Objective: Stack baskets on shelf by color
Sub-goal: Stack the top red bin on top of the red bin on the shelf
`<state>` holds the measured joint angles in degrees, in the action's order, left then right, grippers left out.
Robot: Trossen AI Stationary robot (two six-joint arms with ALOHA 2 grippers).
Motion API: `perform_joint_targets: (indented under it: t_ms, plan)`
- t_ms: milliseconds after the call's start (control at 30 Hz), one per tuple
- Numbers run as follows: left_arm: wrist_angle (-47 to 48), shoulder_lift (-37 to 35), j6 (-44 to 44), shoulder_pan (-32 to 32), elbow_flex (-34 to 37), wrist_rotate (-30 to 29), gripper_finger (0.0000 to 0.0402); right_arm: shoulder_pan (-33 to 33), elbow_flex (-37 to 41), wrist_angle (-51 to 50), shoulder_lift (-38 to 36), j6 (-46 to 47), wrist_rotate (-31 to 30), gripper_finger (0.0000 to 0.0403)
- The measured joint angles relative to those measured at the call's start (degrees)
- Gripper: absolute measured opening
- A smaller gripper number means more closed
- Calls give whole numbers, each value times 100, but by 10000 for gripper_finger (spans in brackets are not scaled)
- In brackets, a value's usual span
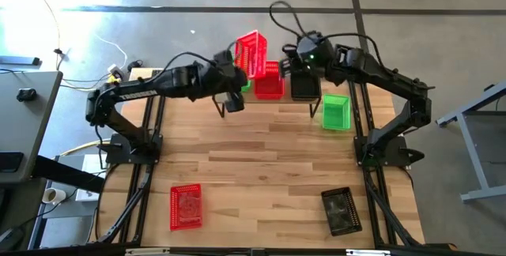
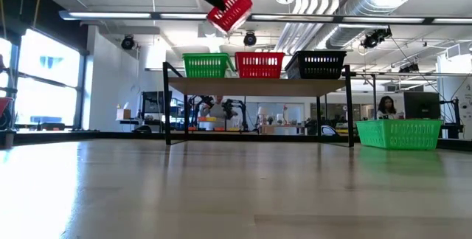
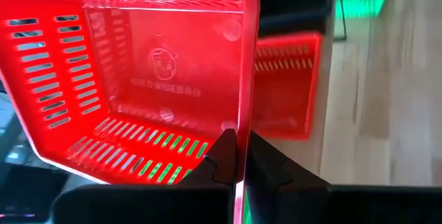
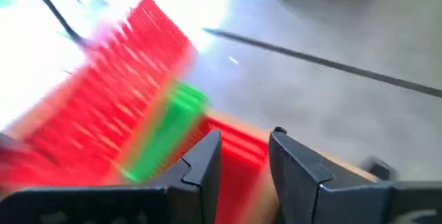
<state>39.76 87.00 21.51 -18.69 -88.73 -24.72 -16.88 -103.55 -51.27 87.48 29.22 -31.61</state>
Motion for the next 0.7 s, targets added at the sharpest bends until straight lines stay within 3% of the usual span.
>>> perform_joint_targets:
  t_ms: [200,400,700]
  plan:
    - [271,337,613,237,0,-986,1,2,0,1262,0,-114,402,108]
    - [352,606,1369,469,0,-1837,1,0,9,1430,2,171,535,108]
    - [331,693,1669,765,0,-2141,1,55,35,1324,193,579,848,108]
